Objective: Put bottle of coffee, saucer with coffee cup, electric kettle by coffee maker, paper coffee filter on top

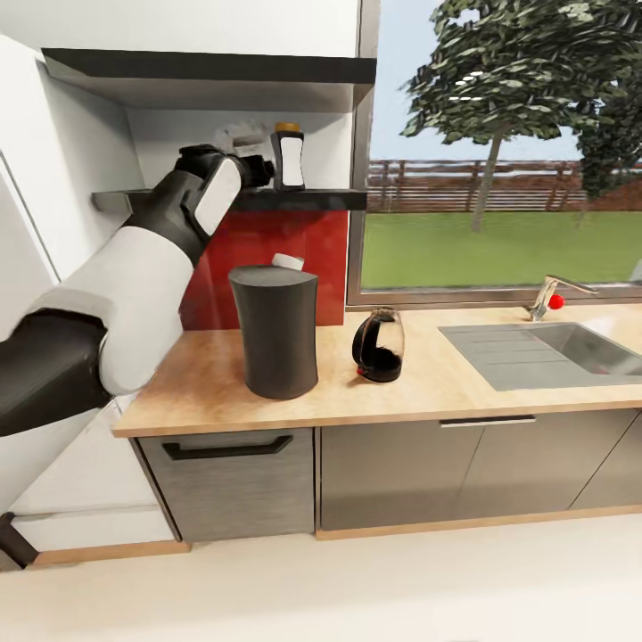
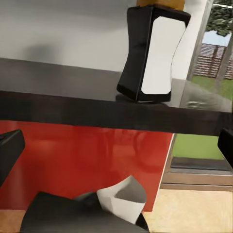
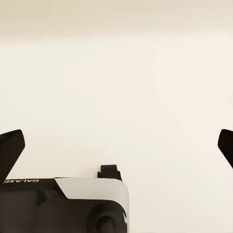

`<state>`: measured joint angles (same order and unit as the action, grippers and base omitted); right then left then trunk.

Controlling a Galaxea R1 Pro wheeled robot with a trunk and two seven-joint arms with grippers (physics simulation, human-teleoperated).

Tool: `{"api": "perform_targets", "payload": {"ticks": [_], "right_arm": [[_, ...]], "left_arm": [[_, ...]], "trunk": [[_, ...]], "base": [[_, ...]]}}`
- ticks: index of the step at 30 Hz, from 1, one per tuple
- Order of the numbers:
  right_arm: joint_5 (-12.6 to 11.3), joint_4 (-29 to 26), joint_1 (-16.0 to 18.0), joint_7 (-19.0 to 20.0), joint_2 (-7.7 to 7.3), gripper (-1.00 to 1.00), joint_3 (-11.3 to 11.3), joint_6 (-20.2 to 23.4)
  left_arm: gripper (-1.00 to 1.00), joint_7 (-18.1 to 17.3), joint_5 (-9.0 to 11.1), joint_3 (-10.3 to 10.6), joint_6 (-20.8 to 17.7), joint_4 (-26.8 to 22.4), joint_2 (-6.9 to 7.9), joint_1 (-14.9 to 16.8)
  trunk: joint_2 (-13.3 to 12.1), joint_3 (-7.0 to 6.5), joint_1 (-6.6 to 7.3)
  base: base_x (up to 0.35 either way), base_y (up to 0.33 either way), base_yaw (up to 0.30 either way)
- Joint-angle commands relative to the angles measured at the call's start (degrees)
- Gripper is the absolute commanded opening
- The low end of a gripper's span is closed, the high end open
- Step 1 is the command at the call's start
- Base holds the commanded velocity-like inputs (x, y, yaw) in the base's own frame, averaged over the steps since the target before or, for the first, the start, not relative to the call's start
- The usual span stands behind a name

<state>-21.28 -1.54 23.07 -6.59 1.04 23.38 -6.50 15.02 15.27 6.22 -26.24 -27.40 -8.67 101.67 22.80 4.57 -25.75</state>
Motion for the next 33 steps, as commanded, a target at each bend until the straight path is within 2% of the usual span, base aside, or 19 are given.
{"api": "perform_targets", "payload": {"ticks": [1, 7, 10, 15, 20, 31, 33], "right_arm": [[-0.5, 0.0, 0.0, -0.2, 0.02, 1.00, 0.5, -0.2], [-0.5, 0.0, 0.0, -0.2, 0.02, 1.00, 0.5, -0.2], [-0.5, 0.0, 0.0, -0.2, 0.02, 1.00, 0.5, -0.2], [-0.5, 0.0, 0.0, -0.1, 0.02, 1.00, 0.4, -0.2], [-0.6, 0.0, 0.0, -0.2, 0.02, 1.00, 0.4, -0.2], [-0.6, 0.0, 0.0, -0.2, 0.02, 1.00, 0.4, -0.2], [-0.6, 0.0, 0.0, -0.3, -0.70, 1.00, 0.4, -0.2]], "left_arm": [[1.00, 0.7, 0.6, 0.4, -0.2, 0.3, 0.09, 0.7], [1.00, 4.8, 0.9, 0.3, -0.2, 7.0, -0.05, 9.3], [1.00, 4.9, 0.8, 0.4, -0.1, 5.9, -0.44, 9.5], [1.00, 5.0, 0.4, 0.5, -0.4, 1.0, -0.44, 9.1], [1.00, 4.9, 0.3, 0.4, -0.6, 0.5, -0.16, 9.1], [1.00, 5.0, 0.4, 0.5, -0.6, 0.6, -0.19, 8.8], [1.00, 5.0, 0.3, 0.5, -0.6, 0.6, -0.12, 8.2]], "trunk": [[0.1, 0.14, -0.04], [0.1, 0.14, -0.04], [0.1, 0.14, -0.04], [0.1, 0.14, -0.04], [0.1, 0.14, -0.04], [0.1, 0.14, -0.04], [0.1, 0.14, -0.04]], "base": [[0.000, 0.000, 0.000], [0.000, 0.000, 0.000], [0.000, 0.000, 0.000], [0.000, 0.000, 0.000], [0.171, 0.000, 0.000], [0.328, 0.000, 0.000], [0.340, 0.000, 0.000]]}}
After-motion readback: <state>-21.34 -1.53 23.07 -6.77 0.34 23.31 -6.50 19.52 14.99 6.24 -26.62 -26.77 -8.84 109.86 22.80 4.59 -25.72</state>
